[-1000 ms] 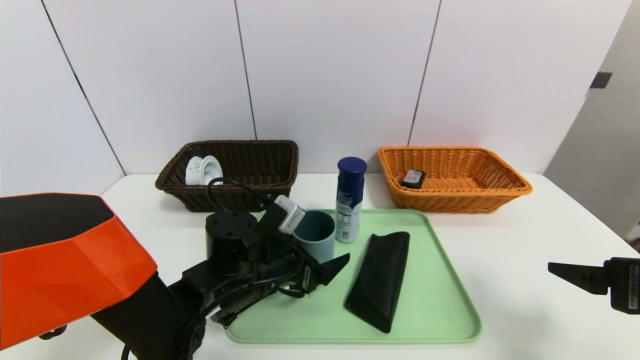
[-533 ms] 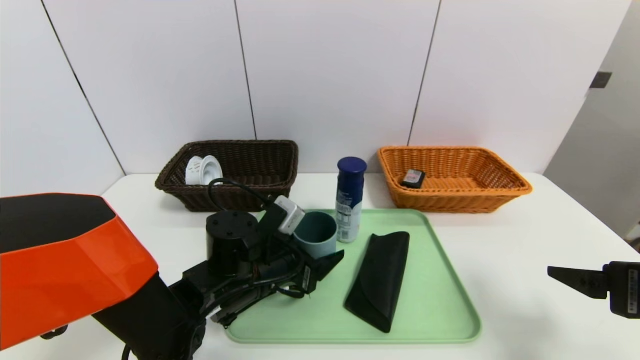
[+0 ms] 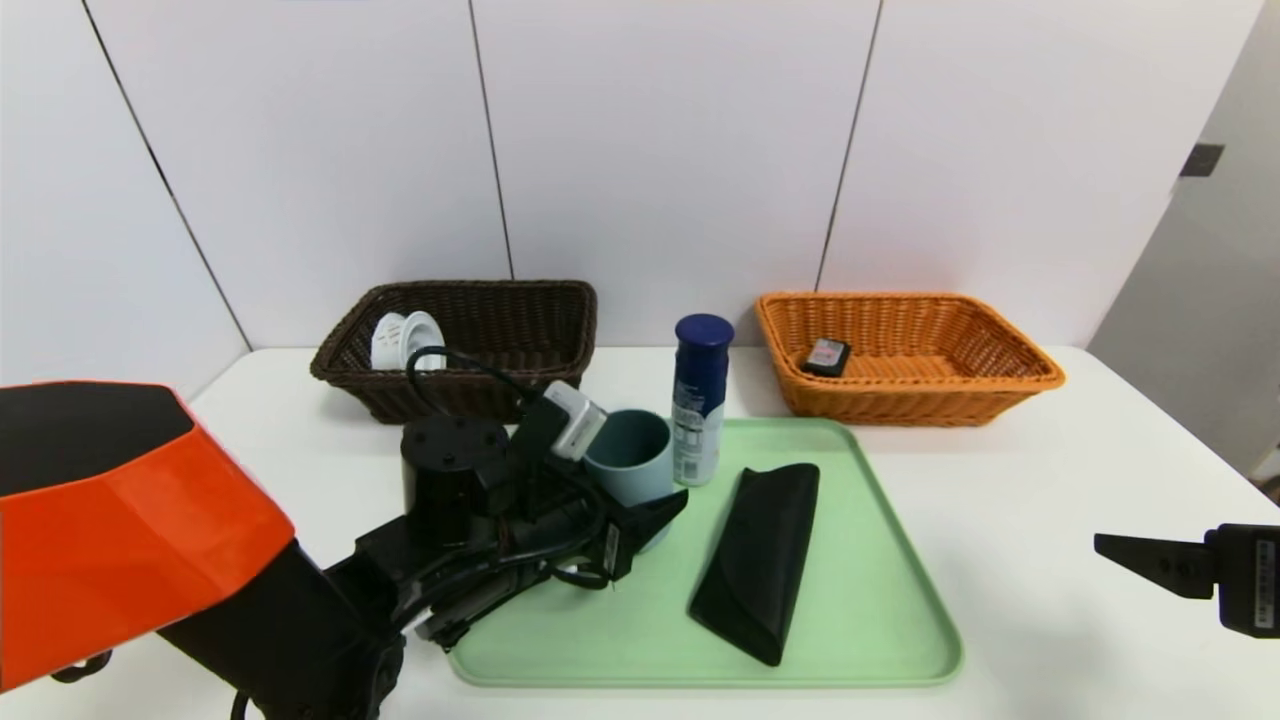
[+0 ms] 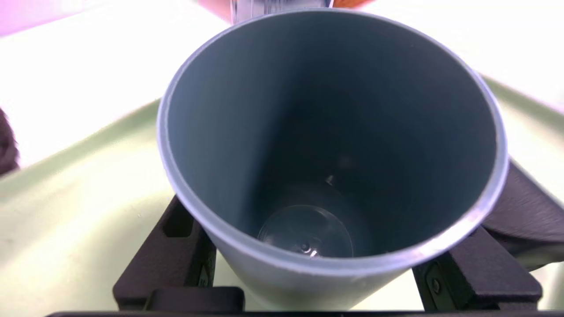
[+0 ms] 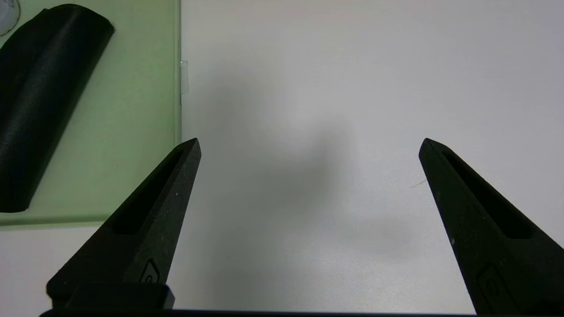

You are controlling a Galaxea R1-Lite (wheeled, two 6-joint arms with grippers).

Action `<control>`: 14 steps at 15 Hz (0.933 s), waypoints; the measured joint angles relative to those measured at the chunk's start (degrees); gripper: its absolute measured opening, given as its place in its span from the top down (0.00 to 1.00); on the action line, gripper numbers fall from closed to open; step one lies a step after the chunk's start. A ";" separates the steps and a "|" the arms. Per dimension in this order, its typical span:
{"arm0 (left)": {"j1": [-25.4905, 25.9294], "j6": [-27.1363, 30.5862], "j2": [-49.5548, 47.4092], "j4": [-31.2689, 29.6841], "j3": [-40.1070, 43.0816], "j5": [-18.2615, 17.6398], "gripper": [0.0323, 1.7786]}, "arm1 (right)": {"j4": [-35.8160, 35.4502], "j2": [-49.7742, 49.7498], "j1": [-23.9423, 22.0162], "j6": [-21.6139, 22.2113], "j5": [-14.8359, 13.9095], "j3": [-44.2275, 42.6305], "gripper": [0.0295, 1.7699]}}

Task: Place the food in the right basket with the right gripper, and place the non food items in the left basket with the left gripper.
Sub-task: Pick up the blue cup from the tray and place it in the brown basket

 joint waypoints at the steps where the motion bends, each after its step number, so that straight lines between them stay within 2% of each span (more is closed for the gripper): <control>1: 0.00 -0.05 -1.61 1.12 -0.09 0.05 0.35 | 0.00 0.00 0.00 0.07 0.02 -0.04 0.03; 4: 0.44 -0.13 -9.11 10.17 -3.02 1.27 0.35 | -0.39 0.07 0.02 0.41 0.16 -0.09 0.03; 6: 2.56 0.04 -13.96 20.14 -10.67 3.58 0.35 | -0.61 0.09 0.13 0.60 0.22 -0.09 0.03; 10: 11.28 2.76 -19.13 42.67 -28.57 9.09 0.36 | -0.78 0.05 0.20 0.38 0.24 -0.52 0.03; 11: 13.80 3.50 -19.32 46.43 -31.54 9.73 0.36 | -0.78 -0.02 0.22 0.33 0.20 -0.56 0.03; 12: 15.74 3.88 -18.97 48.64 -33.90 10.20 0.36 | -0.85 -0.15 0.24 0.24 0.22 -0.56 0.03; 14: 18.03 4.23 -17.35 49.14 -37.29 11.37 0.36 | -1.27 -0.46 0.27 0.27 0.09 -0.17 0.03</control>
